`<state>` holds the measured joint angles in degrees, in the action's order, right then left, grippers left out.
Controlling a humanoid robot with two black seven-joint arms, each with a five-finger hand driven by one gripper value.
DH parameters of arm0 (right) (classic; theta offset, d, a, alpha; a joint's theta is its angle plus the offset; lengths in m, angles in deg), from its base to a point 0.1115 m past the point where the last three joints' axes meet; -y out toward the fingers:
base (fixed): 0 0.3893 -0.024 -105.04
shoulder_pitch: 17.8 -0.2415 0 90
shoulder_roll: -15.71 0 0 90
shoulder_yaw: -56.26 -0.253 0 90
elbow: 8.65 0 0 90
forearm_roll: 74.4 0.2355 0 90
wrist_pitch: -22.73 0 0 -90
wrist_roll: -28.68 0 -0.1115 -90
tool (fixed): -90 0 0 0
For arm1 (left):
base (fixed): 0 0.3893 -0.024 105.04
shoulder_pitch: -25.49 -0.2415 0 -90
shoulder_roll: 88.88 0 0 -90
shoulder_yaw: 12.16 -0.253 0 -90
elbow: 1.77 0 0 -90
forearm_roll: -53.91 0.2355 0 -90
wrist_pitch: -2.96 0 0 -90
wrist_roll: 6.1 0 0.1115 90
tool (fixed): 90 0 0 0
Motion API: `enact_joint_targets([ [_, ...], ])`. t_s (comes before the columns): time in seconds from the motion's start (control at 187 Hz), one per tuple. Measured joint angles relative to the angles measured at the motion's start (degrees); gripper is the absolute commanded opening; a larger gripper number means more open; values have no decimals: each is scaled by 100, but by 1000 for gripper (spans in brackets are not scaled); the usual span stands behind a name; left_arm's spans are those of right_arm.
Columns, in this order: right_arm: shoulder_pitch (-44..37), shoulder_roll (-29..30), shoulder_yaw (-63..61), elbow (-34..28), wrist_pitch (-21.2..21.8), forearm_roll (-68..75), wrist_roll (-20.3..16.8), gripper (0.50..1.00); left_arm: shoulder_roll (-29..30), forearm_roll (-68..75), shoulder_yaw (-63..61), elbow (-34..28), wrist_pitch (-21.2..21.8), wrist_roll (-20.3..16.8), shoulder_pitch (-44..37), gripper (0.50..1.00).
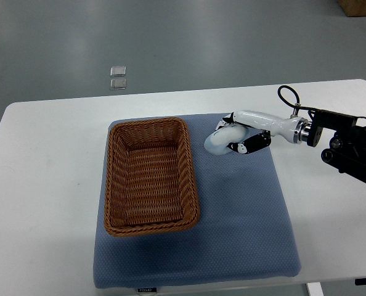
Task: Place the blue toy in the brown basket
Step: 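Lift the toy with the right hand and carry it over the basket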
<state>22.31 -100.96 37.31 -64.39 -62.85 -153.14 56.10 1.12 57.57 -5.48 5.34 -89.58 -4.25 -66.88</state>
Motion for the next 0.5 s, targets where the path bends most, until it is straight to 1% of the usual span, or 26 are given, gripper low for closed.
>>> enact_joint_targets([
  [0.123, -96, 83, -260, -161, 10, 29, 12, 500, 0, 0, 0, 0, 0, 0, 0, 1000],
  [0.219, -191, 301, -330, -227, 16, 42, -7, 500, 0, 0, 0, 0, 0, 0, 0, 1000],
  [0.502, -428, 1332, -285, 3, -94, 34, -226, 500, 0, 0, 0, 0, 0, 0, -1, 1000],
])
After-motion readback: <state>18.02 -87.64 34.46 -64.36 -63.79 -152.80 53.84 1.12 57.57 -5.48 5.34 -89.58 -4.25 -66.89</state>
